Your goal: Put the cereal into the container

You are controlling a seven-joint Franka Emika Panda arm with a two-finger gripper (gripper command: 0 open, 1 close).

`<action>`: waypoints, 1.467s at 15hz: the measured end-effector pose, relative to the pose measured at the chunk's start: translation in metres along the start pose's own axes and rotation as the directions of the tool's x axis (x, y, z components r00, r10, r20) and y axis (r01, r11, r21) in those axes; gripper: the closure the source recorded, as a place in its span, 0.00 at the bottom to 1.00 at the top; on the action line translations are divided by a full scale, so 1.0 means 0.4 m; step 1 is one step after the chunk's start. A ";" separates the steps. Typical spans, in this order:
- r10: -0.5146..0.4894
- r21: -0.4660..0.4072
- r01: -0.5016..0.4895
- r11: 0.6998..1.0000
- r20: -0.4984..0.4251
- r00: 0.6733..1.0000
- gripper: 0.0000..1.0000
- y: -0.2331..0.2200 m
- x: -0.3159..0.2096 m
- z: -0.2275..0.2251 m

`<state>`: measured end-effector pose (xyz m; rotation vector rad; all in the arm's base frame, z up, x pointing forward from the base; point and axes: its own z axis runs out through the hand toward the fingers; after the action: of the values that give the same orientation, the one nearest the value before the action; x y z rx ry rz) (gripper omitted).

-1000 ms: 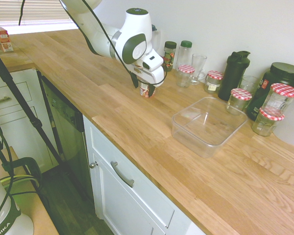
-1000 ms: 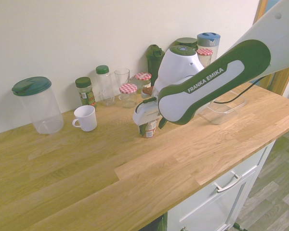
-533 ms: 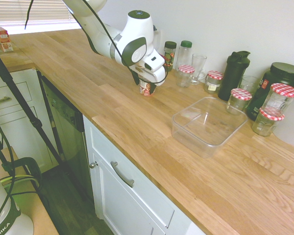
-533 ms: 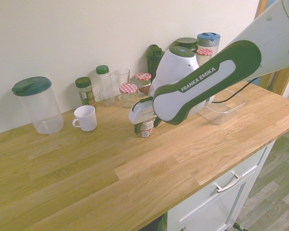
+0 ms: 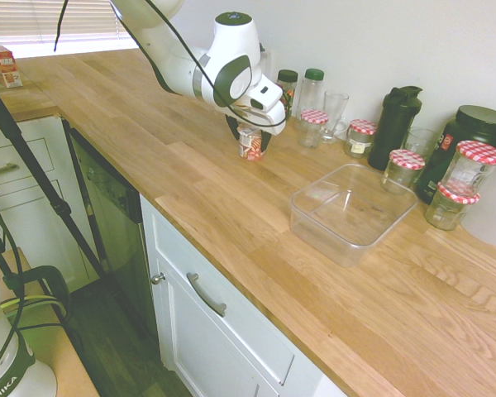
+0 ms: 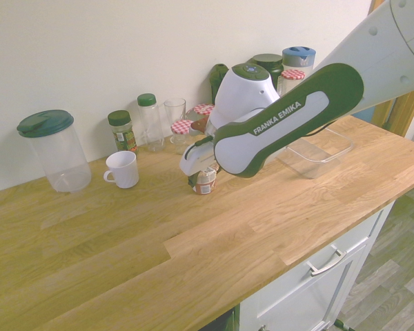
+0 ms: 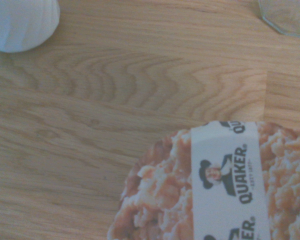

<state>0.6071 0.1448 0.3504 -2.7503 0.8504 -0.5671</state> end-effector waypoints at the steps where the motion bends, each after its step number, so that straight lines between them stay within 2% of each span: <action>1: -0.010 -0.003 0.010 1.000 0.001 1.000 1.00 -0.005 -0.007 0.001; 7: -0.015 -0.007 0.015 1.000 -0.007 1.000 1.00 -0.006 -0.008 0.002; 14: 0.012 0.033 -0.011 0.999 -0.031 0.999 1.00 0.005 -0.008 -0.064; 18: 0.082 0.104 -0.075 0.992 -0.070 0.994 1.00 0.065 -0.017 -0.174; 22: 0.151 0.155 -0.126 0.980 -0.161 0.975 1.00 0.225 0.041 -0.378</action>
<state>0.5115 0.0496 0.4647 -2.5161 0.9892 -0.8130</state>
